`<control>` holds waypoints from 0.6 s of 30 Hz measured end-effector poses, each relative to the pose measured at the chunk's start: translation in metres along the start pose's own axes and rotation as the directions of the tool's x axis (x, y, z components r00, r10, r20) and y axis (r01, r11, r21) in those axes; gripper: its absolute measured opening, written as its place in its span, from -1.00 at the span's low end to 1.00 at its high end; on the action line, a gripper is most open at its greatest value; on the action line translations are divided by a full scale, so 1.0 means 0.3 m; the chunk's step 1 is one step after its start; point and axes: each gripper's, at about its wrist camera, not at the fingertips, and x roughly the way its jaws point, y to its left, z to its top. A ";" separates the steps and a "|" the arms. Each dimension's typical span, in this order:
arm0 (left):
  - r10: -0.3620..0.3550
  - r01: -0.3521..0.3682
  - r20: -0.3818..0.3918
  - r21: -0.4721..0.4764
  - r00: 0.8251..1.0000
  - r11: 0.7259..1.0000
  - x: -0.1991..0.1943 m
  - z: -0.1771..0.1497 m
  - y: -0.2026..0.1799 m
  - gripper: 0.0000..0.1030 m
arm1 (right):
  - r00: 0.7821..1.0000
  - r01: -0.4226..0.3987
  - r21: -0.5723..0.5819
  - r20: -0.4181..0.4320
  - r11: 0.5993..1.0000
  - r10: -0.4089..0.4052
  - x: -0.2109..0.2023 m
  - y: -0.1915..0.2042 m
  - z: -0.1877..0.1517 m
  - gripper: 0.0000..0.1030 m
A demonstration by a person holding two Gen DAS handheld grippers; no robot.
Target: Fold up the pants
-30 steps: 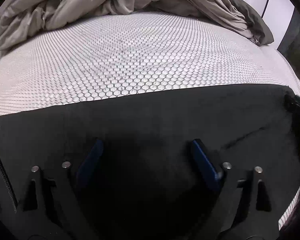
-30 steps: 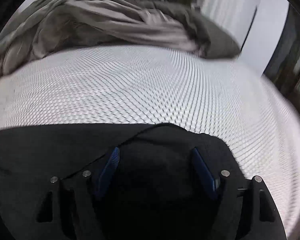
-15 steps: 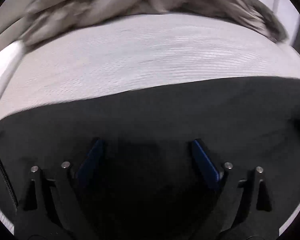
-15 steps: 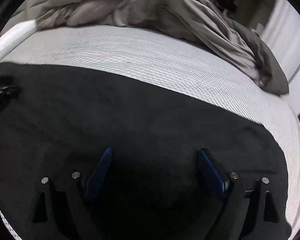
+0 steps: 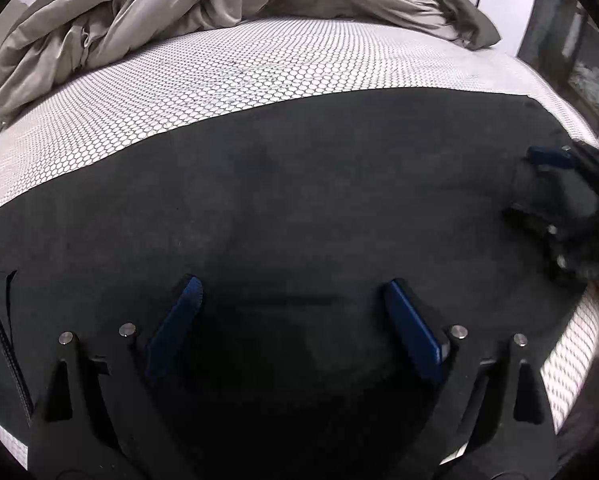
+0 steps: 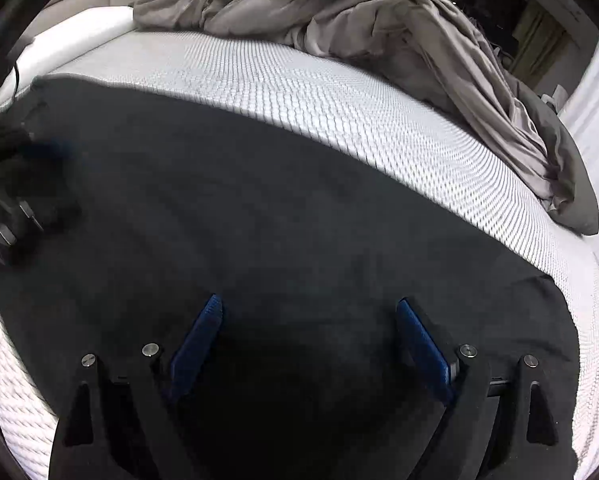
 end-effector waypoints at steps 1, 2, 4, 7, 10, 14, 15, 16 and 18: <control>0.032 -0.032 0.000 0.001 0.999 0.999 -0.018 -0.016 0.033 0.79 | 1.000 -0.013 0.035 -0.002 0.999 0.013 -0.006 -0.036 -0.009 0.73; 0.047 -0.047 0.001 -0.003 0.999 0.999 -0.033 -0.032 0.062 0.79 | 1.000 0.019 0.053 -0.018 0.998 -0.018 -0.013 -0.071 -0.015 0.73; 0.060 -0.060 -0.007 -0.054 0.998 0.997 -0.064 -0.075 0.160 0.79 | 0.990 0.141 0.066 -0.034 0.988 -0.139 -0.034 -0.134 -0.062 0.74; 0.081 -0.079 0.022 -0.100 0.996 0.992 -0.131 -0.121 0.244 0.76 | 0.980 0.195 0.165 -0.074 0.967 -0.185 -0.067 -0.233 -0.155 0.74; 0.081 -0.064 0.159 -0.110 0.984 0.992 -0.258 -0.142 0.323 0.64 | 0.991 0.137 0.242 -0.034 0.961 -0.133 -0.142 -0.233 -0.225 0.74; 0.203 -0.137 0.291 -0.231 0.935 0.963 -0.379 -0.179 0.490 0.65 | 0.992 0.121 0.175 0.006 0.977 -0.124 -0.177 -0.169 -0.246 0.74; 0.228 -0.148 0.279 -0.279 0.933 0.949 -0.371 -0.181 0.542 0.64 | 0.992 0.122 0.165 0.010 0.979 -0.125 -0.178 -0.162 -0.247 0.74; 0.255 -0.159 0.239 -0.359 0.937 0.920 -0.350 -0.194 0.609 0.52 | 0.993 0.115 0.166 0.008 0.979 -0.118 -0.178 -0.162 -0.250 0.74; 0.244 -0.159 0.132 -0.457 0.961 0.875 -0.273 -0.208 0.704 -0.01 | 0.995 0.093 0.181 0.007 0.979 -0.096 -0.187 -0.165 -0.252 0.74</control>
